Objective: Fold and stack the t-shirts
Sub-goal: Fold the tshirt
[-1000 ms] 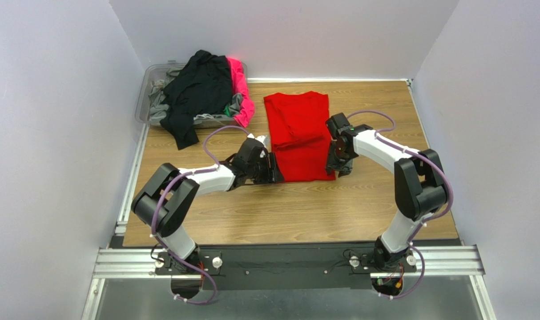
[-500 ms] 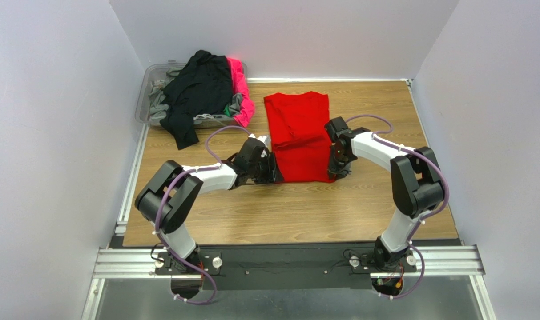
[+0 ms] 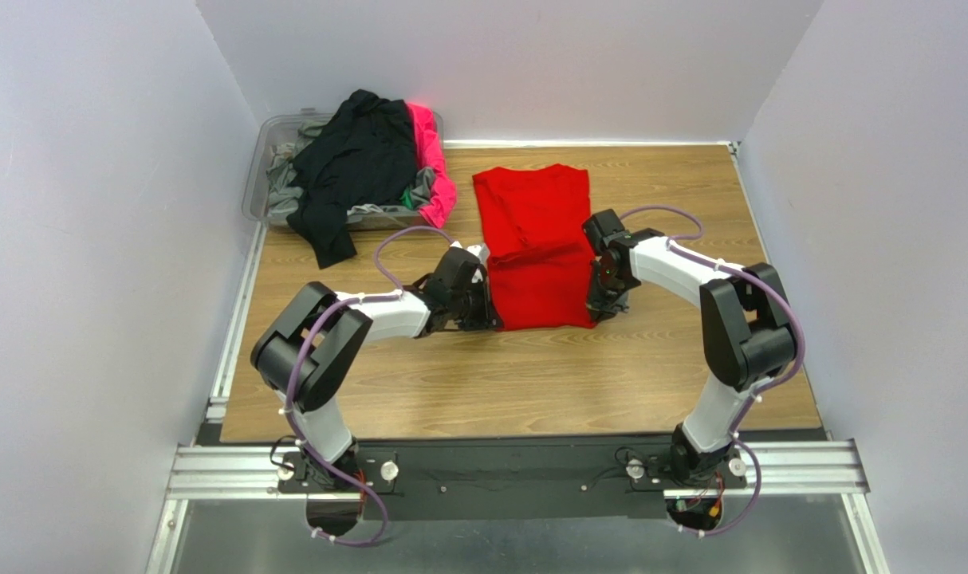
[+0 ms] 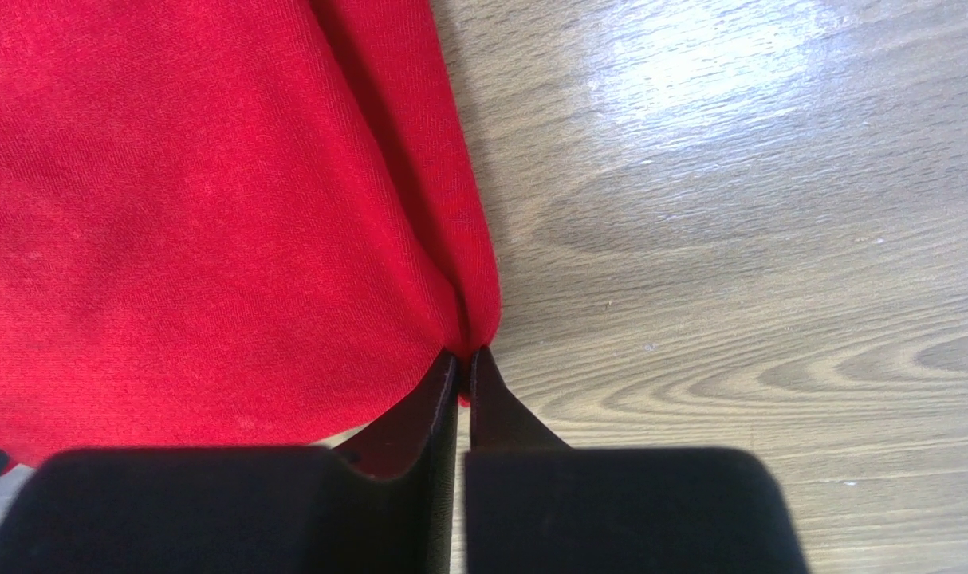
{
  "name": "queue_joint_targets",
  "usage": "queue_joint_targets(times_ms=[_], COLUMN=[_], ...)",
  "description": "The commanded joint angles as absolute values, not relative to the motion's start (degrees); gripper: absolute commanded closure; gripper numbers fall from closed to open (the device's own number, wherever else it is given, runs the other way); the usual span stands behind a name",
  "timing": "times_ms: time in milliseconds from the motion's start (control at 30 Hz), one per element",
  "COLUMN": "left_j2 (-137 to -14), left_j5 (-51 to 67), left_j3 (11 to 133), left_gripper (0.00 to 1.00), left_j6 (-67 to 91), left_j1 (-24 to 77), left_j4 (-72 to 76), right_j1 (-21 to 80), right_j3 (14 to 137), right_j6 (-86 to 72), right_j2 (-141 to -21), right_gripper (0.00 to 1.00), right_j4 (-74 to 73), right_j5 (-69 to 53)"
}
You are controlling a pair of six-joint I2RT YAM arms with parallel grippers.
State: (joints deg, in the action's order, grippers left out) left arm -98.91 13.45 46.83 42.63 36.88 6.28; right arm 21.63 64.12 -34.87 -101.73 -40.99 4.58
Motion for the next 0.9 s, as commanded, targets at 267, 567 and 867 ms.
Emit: queue_joint_targets(times_ms=[267,567,867], left_j2=[-98.3,-94.0,-89.1], left_j5=[10.1,7.1,4.8], left_j3=[49.0,48.8,50.8], left_gripper=[1.0,1.0,1.0], left_j6=[39.3,40.4,42.6], left_j1=[37.5,37.8,40.3], left_j4=[0.1,-5.2,-8.3], right_j1=[21.2,21.1,21.1], right_j3=[64.7,64.6,64.2], right_j6=[-33.8,-31.6,-31.1], right_j2=[-100.2,-96.7,-91.9], right_gripper=[0.99,0.99,0.99], right_j4=[-41.7,-43.8,-45.3], right_j5=[3.2,6.2,3.5])
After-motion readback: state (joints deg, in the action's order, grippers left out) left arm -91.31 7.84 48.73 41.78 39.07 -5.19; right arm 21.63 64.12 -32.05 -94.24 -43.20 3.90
